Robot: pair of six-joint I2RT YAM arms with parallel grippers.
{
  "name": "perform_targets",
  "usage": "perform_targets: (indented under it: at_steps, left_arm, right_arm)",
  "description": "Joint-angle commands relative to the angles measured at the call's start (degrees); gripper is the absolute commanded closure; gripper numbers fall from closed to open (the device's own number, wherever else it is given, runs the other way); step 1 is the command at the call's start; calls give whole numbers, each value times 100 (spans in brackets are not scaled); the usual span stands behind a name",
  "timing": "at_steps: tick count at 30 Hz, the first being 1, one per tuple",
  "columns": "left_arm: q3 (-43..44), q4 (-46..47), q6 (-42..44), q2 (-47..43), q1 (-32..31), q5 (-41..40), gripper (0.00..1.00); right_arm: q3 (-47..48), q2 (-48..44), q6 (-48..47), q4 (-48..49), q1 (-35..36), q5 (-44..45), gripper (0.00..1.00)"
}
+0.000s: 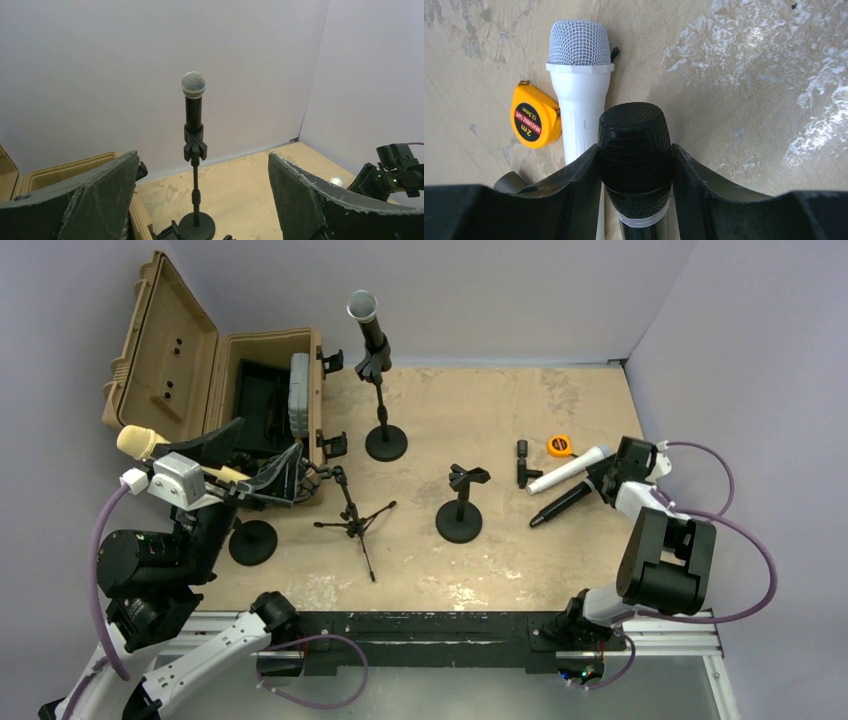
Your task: Remove the microphone from the stand
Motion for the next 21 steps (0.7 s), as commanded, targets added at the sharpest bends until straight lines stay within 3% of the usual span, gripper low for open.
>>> perform_targets:
  at_steps: [1, 12, 15, 16, 17, 21]
  left_arm:
    - [-8, 122, -83, 65, 27, 80, 2]
    - [-4, 119, -100, 93, 28, 117, 3]
    - [1, 112, -109, 86, 28, 125, 3]
    - [1, 110, -112, 77, 28, 133, 3]
    - [1, 115, -117, 76, 28, 134, 3]
    - [1, 108, -143, 76, 28, 167, 2]
  right_arm:
    - [-71, -51, 109, 599, -10, -128, 78]
    - [-177, -121, -52, 797, -4, -220, 49]
    - [-144, -205, -140, 701, -4, -101, 30]
    - [-154, -251, -169, 680, -12, -71, 16]
    - [-166, -310, -185, 669, -10, -70, 10]
    - [-176, -637, -231, 533, 4, 23, 8]
